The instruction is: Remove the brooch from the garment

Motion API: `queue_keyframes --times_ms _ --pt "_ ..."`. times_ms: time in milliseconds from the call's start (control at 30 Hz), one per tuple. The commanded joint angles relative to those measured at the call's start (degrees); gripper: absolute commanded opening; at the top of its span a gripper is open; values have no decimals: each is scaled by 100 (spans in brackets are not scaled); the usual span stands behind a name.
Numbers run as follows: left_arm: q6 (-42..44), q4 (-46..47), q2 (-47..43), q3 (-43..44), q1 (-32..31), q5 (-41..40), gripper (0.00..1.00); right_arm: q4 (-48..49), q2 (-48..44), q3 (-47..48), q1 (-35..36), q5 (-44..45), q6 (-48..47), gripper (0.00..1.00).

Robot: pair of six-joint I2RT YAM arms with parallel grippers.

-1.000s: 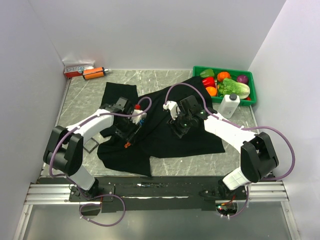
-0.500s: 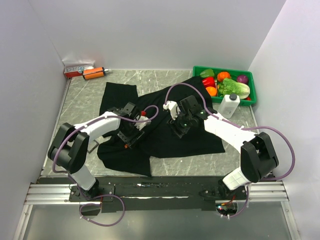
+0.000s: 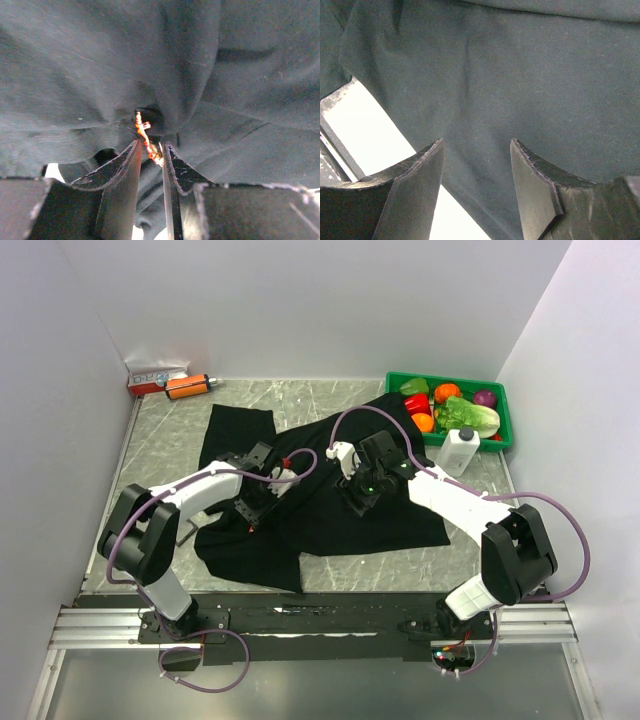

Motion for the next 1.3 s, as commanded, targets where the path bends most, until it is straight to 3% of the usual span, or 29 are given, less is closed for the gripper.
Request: queue_keyframes --times_ms 0,433,700,767,1067,1267 --pt "-133 -38 -65 378 0 -215 29 136 29 125 53 5 -39 63" --pt "-142 -161 -13 361 105 13 20 39 222 371 70 22 -82 63" --pt "-107 -292 -65 326 220 66 1 56 161 257 79 -13 -82 63" --pt "-98 -389 -74 326 325 145 1 56 108 248 88 -48 -82 62" --pt "-239 -679 -101 651 791 1462 1 -85 55 669 158 -1347 -188 60" --pt "305 -1715 373 1678 888 1902 1 828 301 784 377 -1928 146 60"
